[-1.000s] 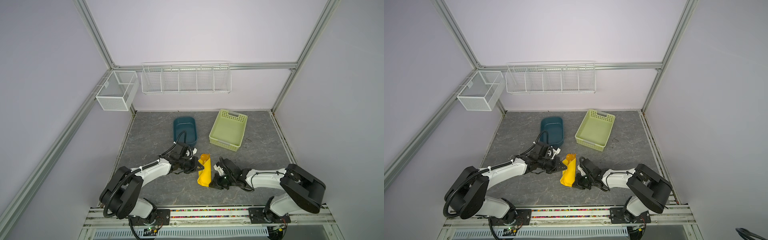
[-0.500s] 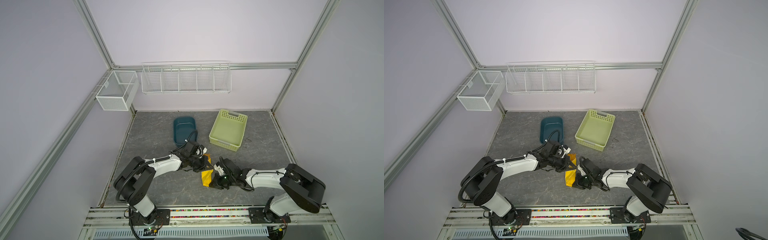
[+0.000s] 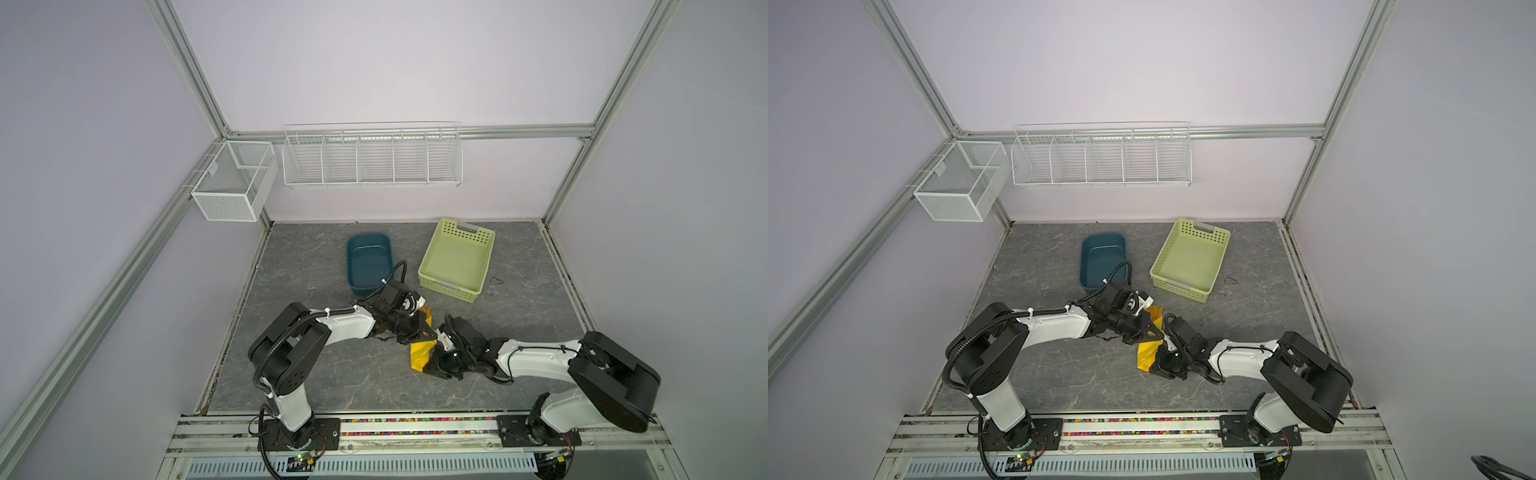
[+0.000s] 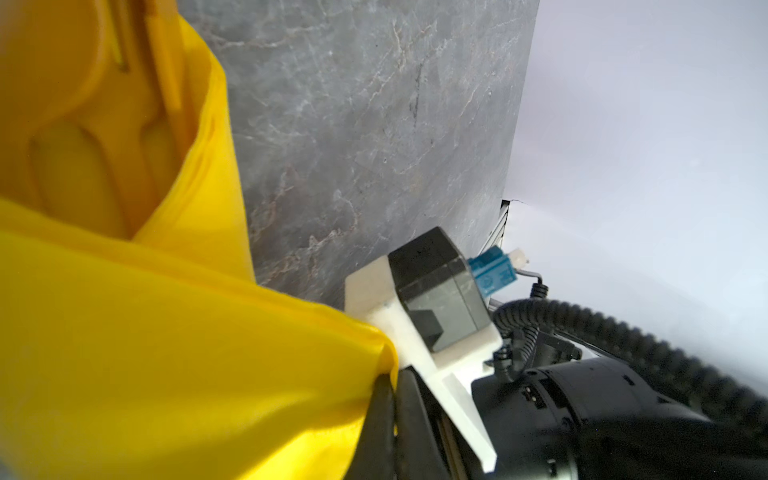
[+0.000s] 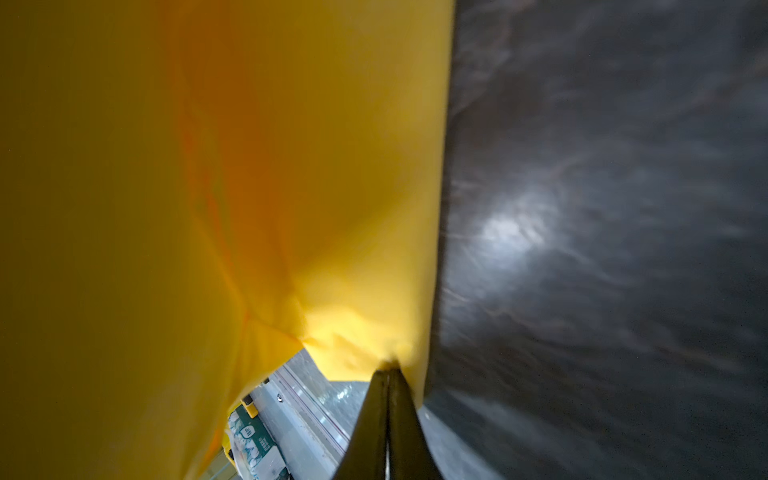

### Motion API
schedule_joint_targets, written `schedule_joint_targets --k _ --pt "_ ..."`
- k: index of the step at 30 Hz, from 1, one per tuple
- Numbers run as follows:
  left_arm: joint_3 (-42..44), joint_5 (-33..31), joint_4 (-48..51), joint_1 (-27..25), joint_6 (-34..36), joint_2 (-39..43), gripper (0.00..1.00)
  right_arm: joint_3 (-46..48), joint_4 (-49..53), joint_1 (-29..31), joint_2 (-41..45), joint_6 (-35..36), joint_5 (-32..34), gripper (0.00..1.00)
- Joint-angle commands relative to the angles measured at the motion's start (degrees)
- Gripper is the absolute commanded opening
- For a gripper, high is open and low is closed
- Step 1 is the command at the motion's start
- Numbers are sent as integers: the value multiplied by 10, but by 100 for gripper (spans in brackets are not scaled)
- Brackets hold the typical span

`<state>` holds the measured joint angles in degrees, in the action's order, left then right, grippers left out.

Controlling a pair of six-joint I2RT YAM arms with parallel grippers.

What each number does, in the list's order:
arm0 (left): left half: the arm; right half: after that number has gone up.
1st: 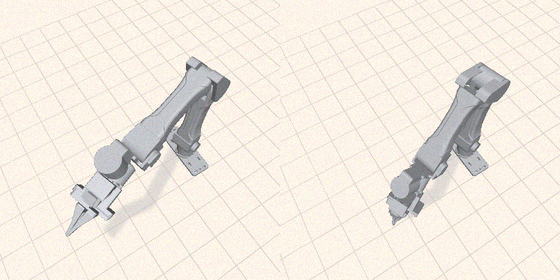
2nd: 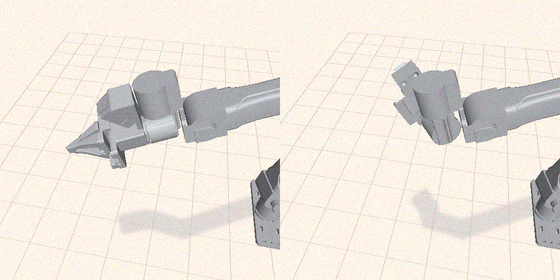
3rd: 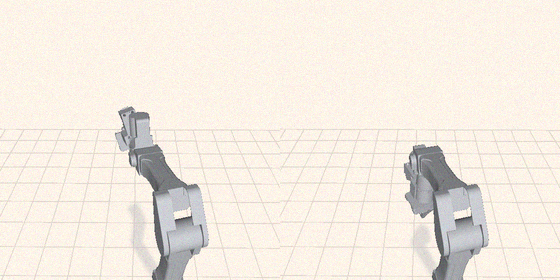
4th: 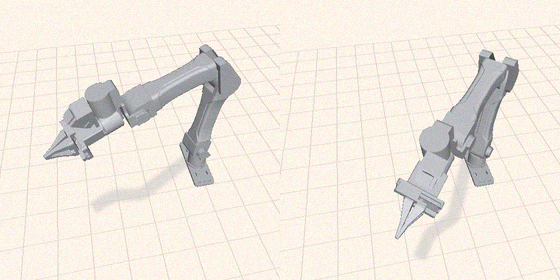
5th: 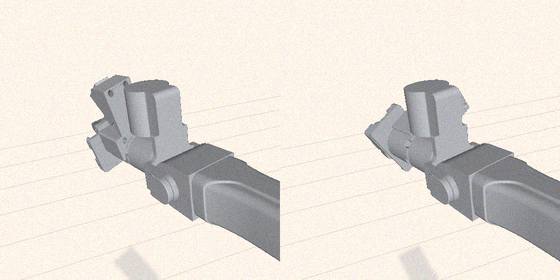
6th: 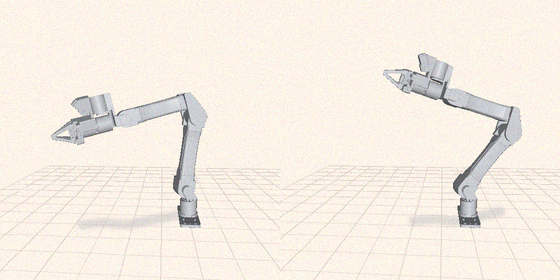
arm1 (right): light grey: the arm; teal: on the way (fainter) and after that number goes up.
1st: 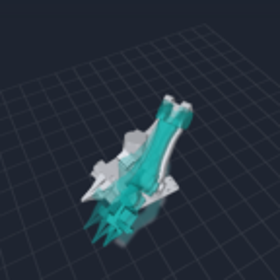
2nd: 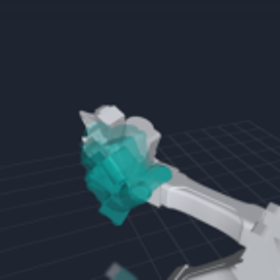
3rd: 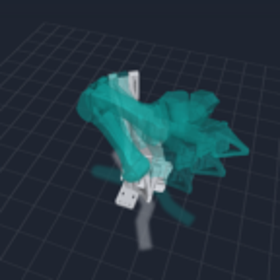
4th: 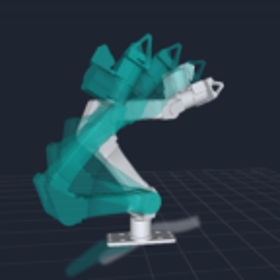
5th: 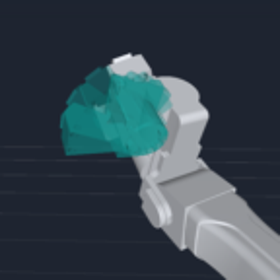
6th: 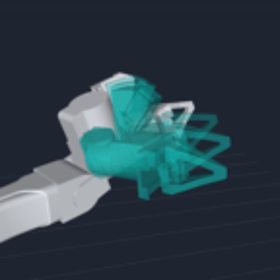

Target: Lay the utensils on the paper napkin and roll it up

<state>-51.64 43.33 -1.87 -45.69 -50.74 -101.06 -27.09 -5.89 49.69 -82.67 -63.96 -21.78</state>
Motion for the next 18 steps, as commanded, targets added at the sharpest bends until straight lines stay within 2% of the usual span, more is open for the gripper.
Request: schedule_joint_targets --k 1,7,11,14,18 --pt "-3 -21 -14 -7 -9 -24 0 14 38 3 47 19 32 9" --pt "0 -20 -28 -7 -16 -29 0 37 58 -1 133 -11 61 15" --pt "1 -20 -34 -7 -19 -30 0 50 15 -1 173 -42 71 27" --pt "1 -20 -38 -7 -21 -32 0 47 -12 -1 178 -56 71 38" --pt "2 -20 -47 -7 -27 -35 0 31 -41 -1 142 -60 57 41"
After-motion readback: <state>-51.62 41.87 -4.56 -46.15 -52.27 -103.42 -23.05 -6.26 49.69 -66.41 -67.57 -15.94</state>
